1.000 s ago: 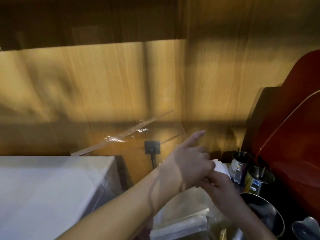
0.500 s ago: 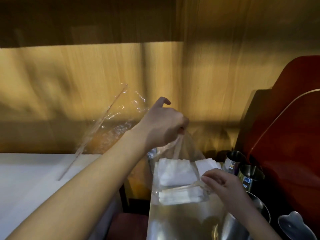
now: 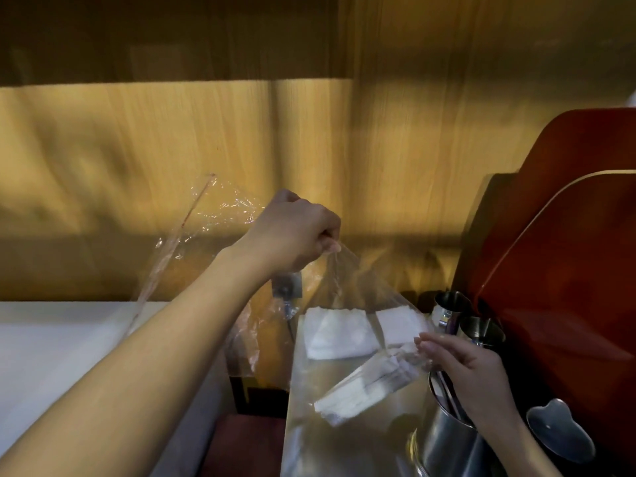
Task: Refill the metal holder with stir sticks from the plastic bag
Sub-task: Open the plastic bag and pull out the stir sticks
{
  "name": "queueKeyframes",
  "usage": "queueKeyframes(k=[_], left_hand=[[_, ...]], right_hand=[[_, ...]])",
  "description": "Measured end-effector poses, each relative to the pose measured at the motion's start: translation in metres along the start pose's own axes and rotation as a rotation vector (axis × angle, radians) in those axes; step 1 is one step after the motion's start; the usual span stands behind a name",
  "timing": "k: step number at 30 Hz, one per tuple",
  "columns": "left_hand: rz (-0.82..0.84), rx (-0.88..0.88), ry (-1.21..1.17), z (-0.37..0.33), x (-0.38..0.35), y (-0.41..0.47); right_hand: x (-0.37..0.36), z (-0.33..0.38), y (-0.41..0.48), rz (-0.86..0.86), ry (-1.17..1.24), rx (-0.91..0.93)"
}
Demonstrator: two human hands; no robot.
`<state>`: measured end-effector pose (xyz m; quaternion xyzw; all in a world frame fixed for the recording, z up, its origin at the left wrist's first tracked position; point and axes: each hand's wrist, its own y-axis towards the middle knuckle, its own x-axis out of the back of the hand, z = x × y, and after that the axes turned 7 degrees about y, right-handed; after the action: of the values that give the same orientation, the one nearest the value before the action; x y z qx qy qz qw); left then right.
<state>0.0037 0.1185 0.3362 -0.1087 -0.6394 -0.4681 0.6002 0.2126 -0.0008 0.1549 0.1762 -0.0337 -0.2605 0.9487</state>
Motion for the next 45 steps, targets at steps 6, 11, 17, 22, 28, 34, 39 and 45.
queueKeyframes(k=[6, 11, 17, 22, 28, 34, 39, 45], left_hand=[[0.024, -0.003, -0.142, 0.008, -0.007, -0.006], [0.078, 0.009, -0.266, 0.012, -0.018, -0.013], [0.170, 0.068, -0.361, 0.031, -0.042, -0.030], [0.122, 0.153, -0.418, 0.046, -0.060, -0.044], [0.338, 0.214, -0.268, 0.054, -0.088, -0.060], [0.484, 0.137, -0.310, 0.038, -0.113, -0.073], [0.203, 0.169, -0.354, 0.040, -0.122, -0.077], [0.169, 0.084, -0.358, 0.026, -0.116, -0.067]], right_hand=[[0.014, 0.004, 0.000, -0.050, 0.065, -0.017], [0.023, 0.008, 0.000, -0.083, 0.092, -0.023], [0.017, 0.028, 0.004, -0.037, 0.099, 0.084], [0.005, 0.034, 0.018, 0.023, 0.014, 0.098], [-0.020, 0.028, 0.038, 0.186, -0.271, 0.010], [-0.043, 0.016, 0.036, 0.313, -0.334, 0.003], [-0.043, 0.010, 0.034, 0.208, -0.313, 0.058], [-0.036, -0.008, 0.031, 0.221, -0.250, -0.122]])
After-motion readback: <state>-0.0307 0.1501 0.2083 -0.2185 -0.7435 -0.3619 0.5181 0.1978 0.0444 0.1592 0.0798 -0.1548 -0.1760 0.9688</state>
